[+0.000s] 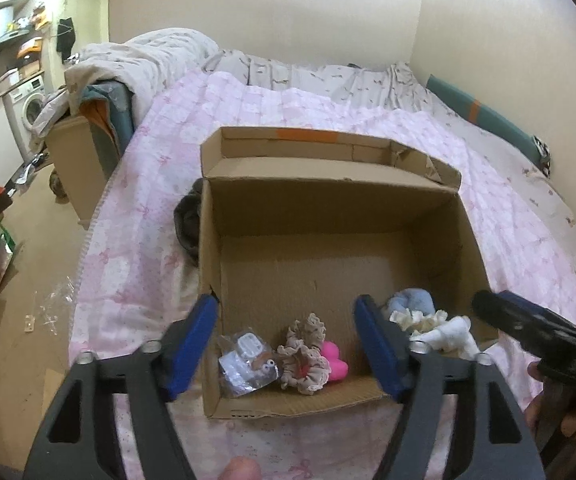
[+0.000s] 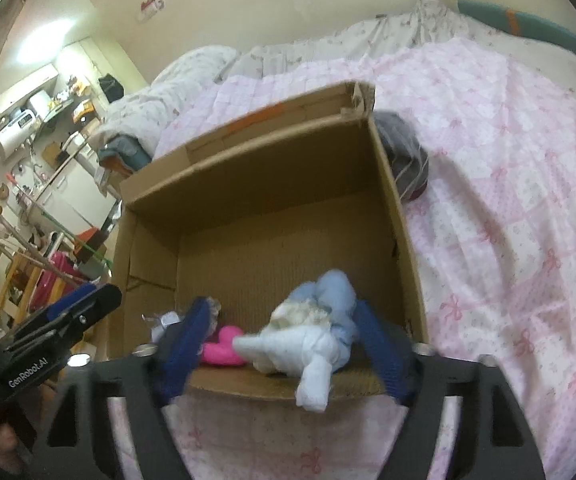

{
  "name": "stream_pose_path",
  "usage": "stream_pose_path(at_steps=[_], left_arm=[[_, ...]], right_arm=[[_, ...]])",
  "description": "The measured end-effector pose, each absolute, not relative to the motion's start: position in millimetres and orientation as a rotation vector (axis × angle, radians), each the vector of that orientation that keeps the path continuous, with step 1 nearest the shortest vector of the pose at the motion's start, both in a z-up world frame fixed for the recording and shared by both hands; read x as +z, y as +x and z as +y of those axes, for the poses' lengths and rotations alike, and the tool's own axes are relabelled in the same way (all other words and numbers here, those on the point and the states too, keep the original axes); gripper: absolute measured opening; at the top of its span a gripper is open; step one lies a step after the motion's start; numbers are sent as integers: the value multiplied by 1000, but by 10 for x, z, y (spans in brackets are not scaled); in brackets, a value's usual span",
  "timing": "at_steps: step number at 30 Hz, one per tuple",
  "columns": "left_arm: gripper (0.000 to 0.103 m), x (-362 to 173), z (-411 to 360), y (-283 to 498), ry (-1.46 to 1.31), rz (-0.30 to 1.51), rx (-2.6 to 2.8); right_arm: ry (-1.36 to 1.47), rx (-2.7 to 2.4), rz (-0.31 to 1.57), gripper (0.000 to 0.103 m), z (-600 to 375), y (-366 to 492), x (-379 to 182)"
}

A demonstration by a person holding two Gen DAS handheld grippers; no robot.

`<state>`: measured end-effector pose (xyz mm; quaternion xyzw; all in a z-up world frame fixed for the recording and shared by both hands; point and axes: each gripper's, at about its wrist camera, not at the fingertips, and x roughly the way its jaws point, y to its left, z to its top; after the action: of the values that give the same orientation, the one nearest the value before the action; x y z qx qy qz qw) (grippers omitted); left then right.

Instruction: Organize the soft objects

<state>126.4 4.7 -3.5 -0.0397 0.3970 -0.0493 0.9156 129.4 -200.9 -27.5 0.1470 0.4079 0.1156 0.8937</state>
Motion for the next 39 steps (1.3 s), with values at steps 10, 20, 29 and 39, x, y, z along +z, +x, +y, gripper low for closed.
stream_pose_path(at_steps=[10, 20, 29, 39], left_arm=[[101, 426, 278, 936, -100, 700, -82], [102, 658, 442, 334, -99, 650, -71], [102, 564, 476, 72, -102, 672, -35], [102, 292, 385, 100, -72, 725, -19]], right_arm=[[242, 190, 703, 103, -2038, 971, 214], [140, 159, 627, 103, -1883, 374, 508], [90, 142, 655, 103, -1789, 150, 422], [96, 122, 699, 103, -1857, 200, 202]])
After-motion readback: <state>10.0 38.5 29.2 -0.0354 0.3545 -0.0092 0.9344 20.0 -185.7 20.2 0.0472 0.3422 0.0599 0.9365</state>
